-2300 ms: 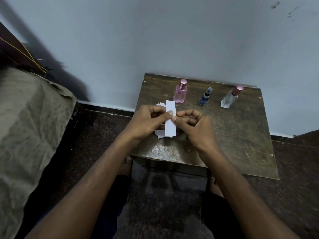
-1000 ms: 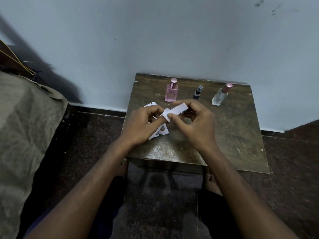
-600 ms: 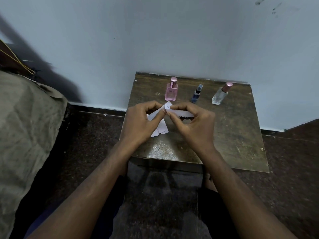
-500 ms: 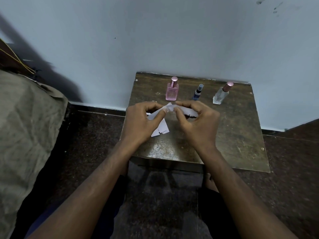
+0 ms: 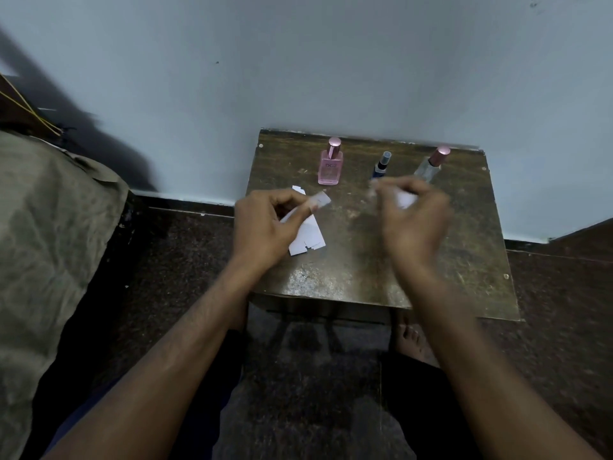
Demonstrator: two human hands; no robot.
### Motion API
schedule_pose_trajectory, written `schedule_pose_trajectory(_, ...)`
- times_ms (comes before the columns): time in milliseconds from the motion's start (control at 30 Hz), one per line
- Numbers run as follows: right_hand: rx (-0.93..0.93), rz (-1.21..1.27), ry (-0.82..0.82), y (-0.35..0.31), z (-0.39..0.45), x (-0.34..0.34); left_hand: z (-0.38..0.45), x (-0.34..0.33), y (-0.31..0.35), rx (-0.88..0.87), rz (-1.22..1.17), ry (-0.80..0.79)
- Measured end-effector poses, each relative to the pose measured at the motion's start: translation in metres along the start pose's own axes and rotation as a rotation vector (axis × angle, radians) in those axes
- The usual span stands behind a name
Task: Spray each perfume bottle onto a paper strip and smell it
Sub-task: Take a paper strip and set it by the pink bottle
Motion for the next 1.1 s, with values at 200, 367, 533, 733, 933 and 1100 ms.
schedule_pose_trajectory(200,-0.086,0.056,-0.081,0.021,-0.004,0.006,-0.005,0.011,-0.028,0.276,-0.162,0.095)
schedule_pose_trajectory(367,-0.056,0.046,-0.223,0.014,-0.007,-0.02,0.001,0.006,-0.031,0.324,-0.001,0.076)
schedule_pose_trajectory(533,0.12,-0.129,-0.206,0.014,-0.015,-0.018,-0.002,0.002,-0.034,0.249,0.117,0.051)
schedule_pose_trajectory(733,0.372,-0.242,-0.145,0.0,-0.02,-0.015,0.001,0.007,-0.036,0.141,0.292,0.086)
schedule_pose_trajectory(933,0.489,-0.335,-0.352,0.005,-0.03,-0.035,-0.011,-0.011,-0.037,0.165,0.424,0.077)
schedule_pose_trajectory(1100,0.509,-0.374,-0.47,0.01,-0.034,-0.042,-0.016,-0.024,-0.025,0.165,0.578,0.068)
Point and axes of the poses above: each hand's wrist, its own z-axis towards the middle knuckle, its own x-axis out of the back of the hand, y = z × x, the point moved 6 cm from there along z, towards the middle knuckle, and after that the axes turned 15 degrees about -z, right-handed, at the moved point
